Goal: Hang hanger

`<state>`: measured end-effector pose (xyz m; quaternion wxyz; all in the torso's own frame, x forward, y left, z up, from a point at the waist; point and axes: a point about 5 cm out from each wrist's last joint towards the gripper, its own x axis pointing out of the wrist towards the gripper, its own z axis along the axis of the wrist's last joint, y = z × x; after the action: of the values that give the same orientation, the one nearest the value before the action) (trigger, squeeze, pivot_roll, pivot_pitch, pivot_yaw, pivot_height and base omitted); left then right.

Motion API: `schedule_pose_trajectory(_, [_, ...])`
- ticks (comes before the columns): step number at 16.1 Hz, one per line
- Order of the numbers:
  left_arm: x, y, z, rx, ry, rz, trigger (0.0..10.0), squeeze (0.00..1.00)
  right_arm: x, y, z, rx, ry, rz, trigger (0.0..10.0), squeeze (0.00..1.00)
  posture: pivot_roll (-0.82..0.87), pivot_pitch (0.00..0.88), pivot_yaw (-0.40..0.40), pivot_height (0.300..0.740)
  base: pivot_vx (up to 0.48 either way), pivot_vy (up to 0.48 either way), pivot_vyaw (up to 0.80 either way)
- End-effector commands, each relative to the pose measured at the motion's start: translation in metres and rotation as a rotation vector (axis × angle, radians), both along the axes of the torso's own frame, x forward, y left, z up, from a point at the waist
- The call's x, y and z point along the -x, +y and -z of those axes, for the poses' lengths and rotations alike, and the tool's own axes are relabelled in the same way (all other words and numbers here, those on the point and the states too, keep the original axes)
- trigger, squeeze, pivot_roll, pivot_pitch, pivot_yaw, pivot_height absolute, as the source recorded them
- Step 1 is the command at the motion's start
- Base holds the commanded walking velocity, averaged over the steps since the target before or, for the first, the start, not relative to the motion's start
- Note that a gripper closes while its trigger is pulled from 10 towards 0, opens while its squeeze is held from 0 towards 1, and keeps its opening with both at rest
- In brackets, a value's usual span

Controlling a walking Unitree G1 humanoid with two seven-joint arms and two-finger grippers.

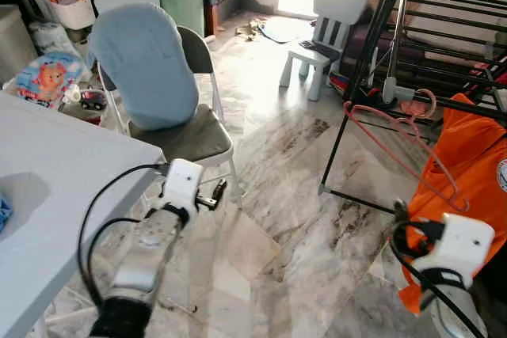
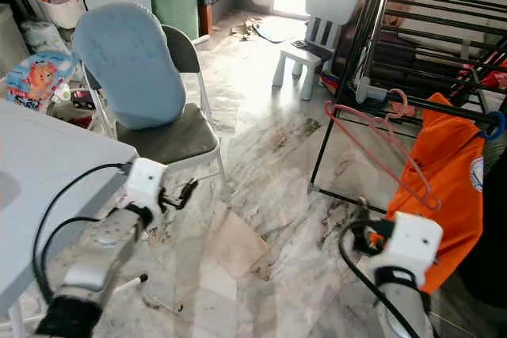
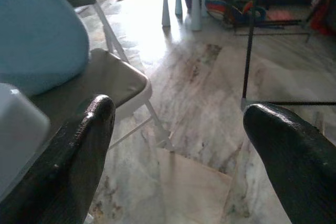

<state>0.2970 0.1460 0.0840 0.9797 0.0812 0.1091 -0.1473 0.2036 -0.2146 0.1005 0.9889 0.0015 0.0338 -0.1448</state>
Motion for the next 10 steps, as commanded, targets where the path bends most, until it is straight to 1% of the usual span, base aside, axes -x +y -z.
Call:
schedule_pose_trajectory(1, [0.006,0.009,0.000,-0.001,0.000,-0.013,10.0,0.00,-0.001,0.002,-0.005,0.010,-0.007,-0.031,10.0,0.00,0.06,0.000,-0.034,0.740,0.000,0.000,0.00])
schedule_pose_trajectory(3, [0.016,0.016,0.003,-0.012,-0.002,-0.034,10.0,0.00,-0.003,0.004,-0.001,0.008,0.012,-0.069,10.0,0.00,0.09,0.000,-0.053,0.740,0.000,0.000,0.00])
schedule_pose_trajectory(4, [0.017,0.015,0.002,-0.012,-0.004,-0.030,10.0,0.00,-0.003,0.004,-0.001,0.003,0.014,-0.074,10.0,0.00,0.10,0.000,-0.065,0.740,0.000,0.000,0.00])
schedule_pose_trajectory(5, [0.018,0.014,0.001,-0.015,-0.016,-0.027,10.0,0.00,-0.005,0.005,-0.001,-0.006,0.014,-0.076,10.0,0.00,0.11,0.000,-0.076,0.740,0.000,0.000,0.00])
schedule_pose_trajectory(7, [0.016,0.015,-0.002,-0.018,-0.018,-0.049,10.0,0.00,-0.008,0.011,-0.001,-0.018,0.018,-0.101,10.0,0.00,0.11,0.000,-0.079,0.740,0.000,0.000,0.00])
schedule_pose_trajectory(8, [0.016,0.014,-0.002,-0.014,-0.012,-0.050,10.0,0.00,-0.009,0.014,-0.002,-0.017,0.017,-0.110,10.0,0.00,0.11,0.000,-0.079,0.740,-0.244,0.000,0.00])
schedule_pose_trajectory(9, [0.014,0.010,-0.003,-0.025,-0.014,-0.027,10.0,0.00,-0.009,0.014,-0.003,-0.024,0.014,-0.104,10.0,0.00,0.10,0.000,-0.075,0.740,-0.292,0.000,0.00])
schedule_pose_trajectory(10, [0.013,0.008,-0.005,-0.029,-0.019,-0.012,10.0,0.00,-0.008,0.013,-0.002,-0.026,0.017,-0.099,10.0,0.00,0.10,0.000,-0.071,0.740,-0.334,0.000,0.80])
